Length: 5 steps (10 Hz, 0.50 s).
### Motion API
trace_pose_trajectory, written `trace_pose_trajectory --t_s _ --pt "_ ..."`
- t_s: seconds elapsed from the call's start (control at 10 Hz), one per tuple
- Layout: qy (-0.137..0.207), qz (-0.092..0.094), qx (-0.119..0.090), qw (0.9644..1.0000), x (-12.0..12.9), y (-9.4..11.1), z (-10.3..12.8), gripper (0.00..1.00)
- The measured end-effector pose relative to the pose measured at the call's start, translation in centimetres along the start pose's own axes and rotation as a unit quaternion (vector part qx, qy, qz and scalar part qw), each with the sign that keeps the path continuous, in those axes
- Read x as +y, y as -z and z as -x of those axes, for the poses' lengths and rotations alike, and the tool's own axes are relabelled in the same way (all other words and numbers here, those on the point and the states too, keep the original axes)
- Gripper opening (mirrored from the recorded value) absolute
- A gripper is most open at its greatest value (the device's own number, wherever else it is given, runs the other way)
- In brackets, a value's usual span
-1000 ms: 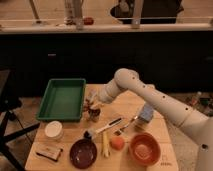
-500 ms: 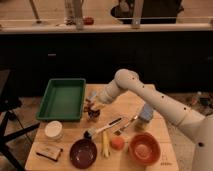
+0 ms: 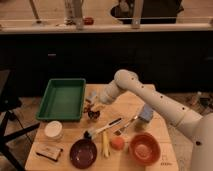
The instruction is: Place grapes in metal cup
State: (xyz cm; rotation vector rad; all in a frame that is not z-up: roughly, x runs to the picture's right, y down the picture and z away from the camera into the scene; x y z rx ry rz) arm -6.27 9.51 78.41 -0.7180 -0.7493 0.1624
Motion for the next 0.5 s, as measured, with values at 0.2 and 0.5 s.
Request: trace_pose_trajectory --t_s 0.2,0.5 --pt "0.004 0.004 -0.001 1.0000 -0.02 -0.21 0.14 0.80" --pt "0.009 0.007 -0.001 0.9999 -0.03 -0.40 0.35 0.80"
